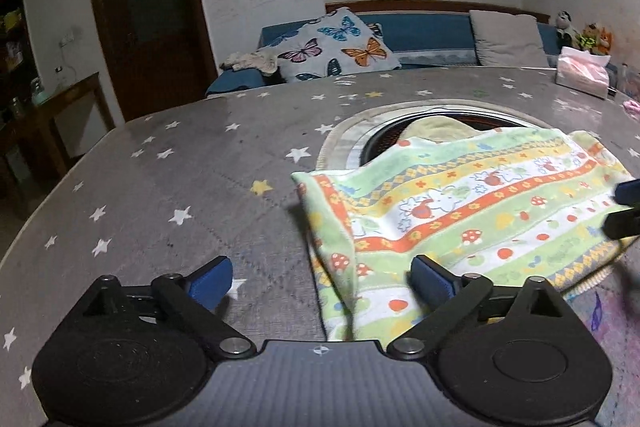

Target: Fold clothes

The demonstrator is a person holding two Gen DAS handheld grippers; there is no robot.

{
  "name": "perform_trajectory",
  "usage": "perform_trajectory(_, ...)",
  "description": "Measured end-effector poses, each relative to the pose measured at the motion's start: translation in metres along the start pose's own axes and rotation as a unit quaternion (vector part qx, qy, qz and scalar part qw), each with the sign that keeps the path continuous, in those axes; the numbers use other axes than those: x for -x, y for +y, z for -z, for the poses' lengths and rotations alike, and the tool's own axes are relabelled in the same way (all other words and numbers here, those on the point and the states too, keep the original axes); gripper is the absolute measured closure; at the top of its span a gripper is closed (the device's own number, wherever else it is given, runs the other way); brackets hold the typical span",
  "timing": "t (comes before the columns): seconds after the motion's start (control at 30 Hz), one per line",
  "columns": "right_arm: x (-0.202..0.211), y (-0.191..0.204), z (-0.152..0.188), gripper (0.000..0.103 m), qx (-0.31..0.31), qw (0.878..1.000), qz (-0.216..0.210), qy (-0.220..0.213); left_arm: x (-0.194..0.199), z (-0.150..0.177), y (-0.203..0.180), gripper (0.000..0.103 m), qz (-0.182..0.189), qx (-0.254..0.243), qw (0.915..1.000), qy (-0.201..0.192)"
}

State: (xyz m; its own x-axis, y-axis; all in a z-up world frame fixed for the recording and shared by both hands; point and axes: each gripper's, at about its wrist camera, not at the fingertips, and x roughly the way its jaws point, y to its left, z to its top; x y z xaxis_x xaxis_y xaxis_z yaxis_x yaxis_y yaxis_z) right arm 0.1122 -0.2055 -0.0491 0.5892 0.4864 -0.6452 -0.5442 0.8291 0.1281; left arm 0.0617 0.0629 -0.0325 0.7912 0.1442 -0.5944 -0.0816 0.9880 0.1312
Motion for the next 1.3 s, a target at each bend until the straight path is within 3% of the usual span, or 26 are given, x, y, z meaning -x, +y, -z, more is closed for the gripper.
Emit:
perform_trajectory(0.17,0.013,-0.013,0.0,0.046,-0.014,1.0,0.014,-0.006,-0.003,-0.006,0.007,0.001,-0.02,0.007,0.9998,0.003)
perform_trajectory(0.37,0.002,-0.018,-0.022,0.047,-0.011,0.999,0.03,-0.019,-0.014,-0.018,0.015,0.001,-0.045,0.008,0.999,0.001)
perform_trajectory(0.6,-0.042,-0.066,-0.042,0.074,-0.097,0.994,0.046,0.0,-0.023,-0.029,0.019,0.007,-0.038,0.009,0.9992,0.002)
perform_trajectory(0.7,-0.051,-0.07,-0.043,0.078,-0.098,0.994,0.048,-0.002,-0.028,-0.033,0.02,0.009,-0.036,0.01,0.9993,0.002)
perform_trajectory(0.83,-0.051,-0.063,-0.044,0.1,-0.078,0.995,0.067,-0.018,-0.033,-0.035,0.02,0.009,-0.04,0.009,0.9992,0.003)
perform_trajectory(1.0,-0.019,-0.052,-0.046,0.101,-0.052,0.991,0.111,-0.061,-0.036,-0.036,0.019,0.008,-0.046,-0.002,0.9989,-0.003)
perform_trajectory(1.13,-0.037,-0.061,-0.031,0.101,-0.057,0.989,0.133,-0.026,-0.05,-0.035,0.021,0.007,-0.055,-0.004,0.9984,0.007)
perform_trajectory(1.3,-0.039,-0.055,-0.03,0.097,-0.048,0.988,0.148,-0.024,-0.051,-0.042,0.024,0.008,-0.063,-0.006,0.998,-0.001)
